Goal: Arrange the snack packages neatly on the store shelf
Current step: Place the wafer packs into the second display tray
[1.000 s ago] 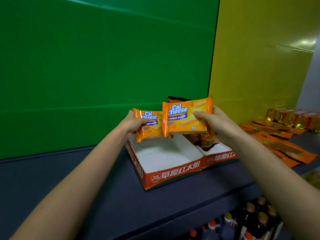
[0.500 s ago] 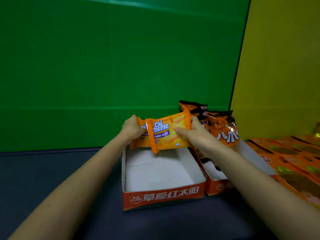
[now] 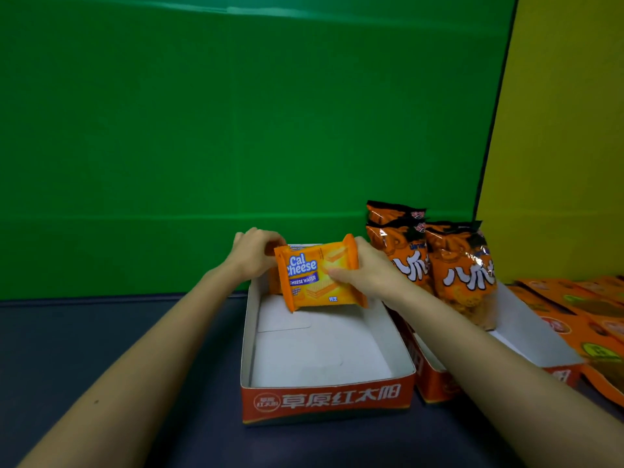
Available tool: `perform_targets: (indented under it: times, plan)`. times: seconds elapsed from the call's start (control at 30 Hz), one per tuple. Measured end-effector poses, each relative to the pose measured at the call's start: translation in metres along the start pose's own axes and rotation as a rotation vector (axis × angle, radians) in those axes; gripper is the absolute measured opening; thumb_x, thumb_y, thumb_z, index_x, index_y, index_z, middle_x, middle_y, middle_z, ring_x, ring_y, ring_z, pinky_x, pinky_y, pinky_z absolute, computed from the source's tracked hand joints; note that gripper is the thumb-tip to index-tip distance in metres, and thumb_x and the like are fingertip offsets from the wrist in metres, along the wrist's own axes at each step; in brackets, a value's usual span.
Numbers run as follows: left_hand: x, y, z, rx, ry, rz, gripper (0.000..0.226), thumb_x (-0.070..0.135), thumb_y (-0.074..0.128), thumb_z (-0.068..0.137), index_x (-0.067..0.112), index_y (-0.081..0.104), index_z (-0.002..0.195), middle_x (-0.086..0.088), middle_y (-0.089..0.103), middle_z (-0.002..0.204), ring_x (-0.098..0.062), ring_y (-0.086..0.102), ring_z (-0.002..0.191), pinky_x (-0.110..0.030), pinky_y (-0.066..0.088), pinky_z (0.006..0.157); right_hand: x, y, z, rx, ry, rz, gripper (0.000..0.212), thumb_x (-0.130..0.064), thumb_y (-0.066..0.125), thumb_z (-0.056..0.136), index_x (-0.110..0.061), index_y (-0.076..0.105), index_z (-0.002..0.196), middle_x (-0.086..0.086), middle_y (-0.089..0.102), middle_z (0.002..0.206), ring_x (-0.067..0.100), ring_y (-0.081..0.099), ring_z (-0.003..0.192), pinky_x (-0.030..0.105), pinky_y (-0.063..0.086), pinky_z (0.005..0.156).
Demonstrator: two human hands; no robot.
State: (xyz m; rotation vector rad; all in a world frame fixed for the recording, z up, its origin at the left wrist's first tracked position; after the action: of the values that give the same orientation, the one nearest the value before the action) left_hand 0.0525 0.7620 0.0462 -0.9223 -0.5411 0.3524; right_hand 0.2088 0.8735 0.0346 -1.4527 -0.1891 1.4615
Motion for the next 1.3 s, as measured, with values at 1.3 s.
perform_targets:
  times: [1.3]
  plan:
    - [-0.043, -0.082, -0.112, 0.227, -0.161, 0.288, 0.026, 0.025, 0.049, 0.093, 0.012, 0.061, 0.111, -0.004, 0.064, 0.117, -0.027, 0.058, 0.107, -0.034, 0.045, 0.079, -0.105, 0.032, -0.01, 0.062, -0.537, -0.433, 0.027, -0.028, 0.052, 0.09, -0.025, 0.061, 0.115, -0.003, 0.068, 0.112, 0.025, 0.06, 0.107, 0.036, 0.049, 0.087]
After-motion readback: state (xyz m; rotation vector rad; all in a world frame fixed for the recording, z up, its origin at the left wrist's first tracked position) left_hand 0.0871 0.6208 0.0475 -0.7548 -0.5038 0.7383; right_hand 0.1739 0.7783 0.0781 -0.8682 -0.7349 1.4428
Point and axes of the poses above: each hand's wrist, its own z-axis towards the middle knuckle, its own y-axis out of the palm, x = y × z, the point moved 8 cm from there along z, towards the middle knuckle
